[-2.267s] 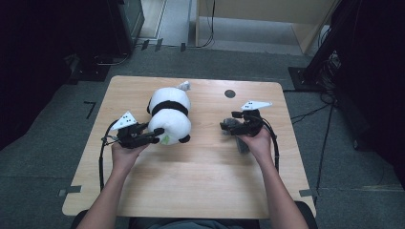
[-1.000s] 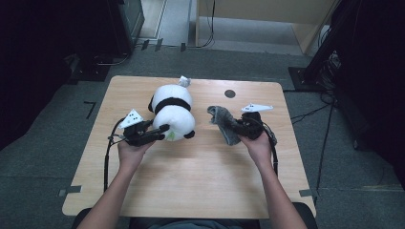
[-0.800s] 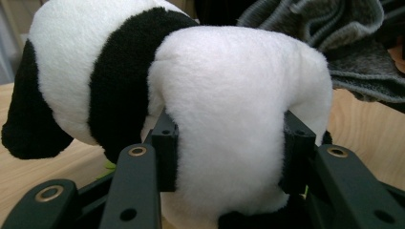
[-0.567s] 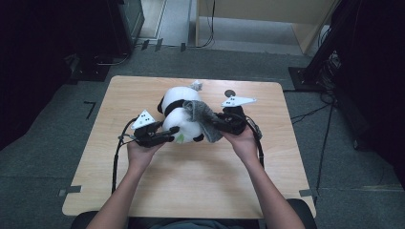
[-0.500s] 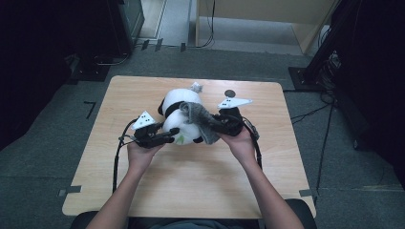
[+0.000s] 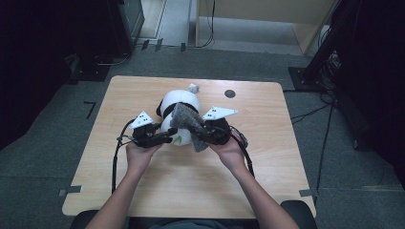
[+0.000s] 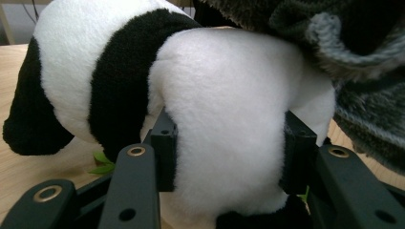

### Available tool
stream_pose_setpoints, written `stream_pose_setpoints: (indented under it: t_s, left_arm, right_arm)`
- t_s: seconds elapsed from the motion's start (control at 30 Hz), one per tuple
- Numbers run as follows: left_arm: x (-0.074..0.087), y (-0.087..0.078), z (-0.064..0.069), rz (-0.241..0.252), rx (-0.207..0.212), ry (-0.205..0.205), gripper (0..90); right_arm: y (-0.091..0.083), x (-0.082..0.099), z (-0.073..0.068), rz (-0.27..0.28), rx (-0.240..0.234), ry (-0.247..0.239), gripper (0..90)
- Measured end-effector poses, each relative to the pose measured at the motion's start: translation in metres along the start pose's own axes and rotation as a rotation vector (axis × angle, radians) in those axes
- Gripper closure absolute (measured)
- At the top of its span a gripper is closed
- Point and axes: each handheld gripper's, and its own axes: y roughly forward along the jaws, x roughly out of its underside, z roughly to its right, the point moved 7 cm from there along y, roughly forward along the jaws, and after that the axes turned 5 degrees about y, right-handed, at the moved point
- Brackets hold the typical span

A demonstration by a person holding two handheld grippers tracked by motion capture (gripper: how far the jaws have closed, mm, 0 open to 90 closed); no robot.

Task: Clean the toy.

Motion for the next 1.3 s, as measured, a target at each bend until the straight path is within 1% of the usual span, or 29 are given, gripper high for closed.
stream_pose_setpoints:
  t_s: [0.07, 0.17, 0.23, 0.27, 0.33, 0.37, 0.43, 0.47, 0.5, 0.6, 0.67, 0.8, 0.87, 0.97, 1.07, 1.13, 1.2, 1.27, 1.3]
  left_arm:
    - [0.0, 0.0, -0.001, 0.0, -0.003, 0.0, 52.9]
    - [-0.001, 0.0, -0.003, 0.005, -0.008, -0.004, 52.8]
    - [-0.002, -0.001, -0.004, 0.005, -0.01, -0.006, 52.7]
    - [-0.002, -0.002, -0.004, 0.009, -0.014, -0.008, 52.6]
    - [-0.003, -0.003, -0.005, 0.012, -0.017, -0.008, 52.6]
    - [-0.004, -0.003, -0.004, 0.016, -0.016, -0.01, 52.5]
    - [-0.004, -0.004, -0.004, 0.01, -0.026, 0.006, 52.6]
    - [-0.003, -0.004, -0.004, 0.004, -0.031, 0.011, 52.6]
    - [-0.003, -0.004, -0.005, -0.003, -0.034, 0.011, 52.5]
    - [-0.003, -0.003, -0.005, -0.002, -0.032, 0.012, 52.4]
    - [-0.003, -0.003, -0.005, -0.003, -0.032, 0.014, 52.3]
    - [-0.004, -0.004, -0.006, 0.0, -0.034, 0.011, 52.0]
    - [-0.005, -0.004, -0.006, 0.004, -0.037, 0.011, 51.9]
    - [-0.005, -0.005, -0.006, 0.01, -0.033, 0.003, 51.7]
    - [-0.006, -0.004, -0.005, 0.012, -0.036, 0.004, 51.7]
    - [-0.007, -0.004, -0.005, 0.014, -0.036, 0.01, 51.7]
    - [-0.008, -0.005, -0.005, 0.015, -0.036, 0.01, 51.7]
    - [-0.007, -0.004, -0.004, 0.011, -0.036, 0.012, 51.6]
    - [-0.007, -0.004, -0.004, 0.009, -0.037, 0.013, 51.6]
  right_arm:
    - [0.001, 0.001, -0.002, -0.001, -0.007, 0.001, 75.5]
    - [0.003, 0.003, -0.009, -0.005, -0.036, -0.009, 75.8]
    - [0.006, 0.006, -0.015, -0.003, -0.039, -0.036, 76.4]
    - [0.008, 0.007, -0.018, -0.006, -0.049, -0.048, 76.5]
    - [0.015, 0.014, -0.026, -0.03, -0.075, -0.066, 76.7]
    - [0.019, 0.018, -0.029, -0.051, -0.082, -0.084, 76.7]
    - [0.028, 0.027, -0.033, -0.076, -0.077, -0.114, 76.7]
    - [0.03, 0.029, -0.034, -0.079, -0.076, -0.117, 76.8]
    - [0.032, 0.031, -0.033, -0.079, -0.08, -0.113, 76.8]
    - [0.034, 0.035, -0.031, -0.086, -0.104, -0.089, 76.9]
    - [0.034, 0.038, -0.03, -0.093, -0.104, -0.095, 76.9]
    - [0.037, 0.048, -0.025, -0.131, -0.116, -0.099, 76.9]
    - [0.039, 0.052, -0.023, -0.143, -0.122, -0.092, 77.0]
    - [0.041, 0.058, -0.019, -0.181, -0.131, -0.082, 76.8]
    - [0.042, 0.061, -0.016, -0.196, -0.135, -0.07, 76.8]
    - [0.042, 0.062, -0.012, -0.2, -0.137, -0.075, 76.8]
    - [0.044, 0.065, -0.01, -0.216, -0.129, -0.076, 76.8]
    - [0.045, 0.069, -0.005, -0.222, -0.124, -0.078, 76.8]
    - [0.045, 0.069, -0.003, -0.224, -0.122, -0.072, 76.8]
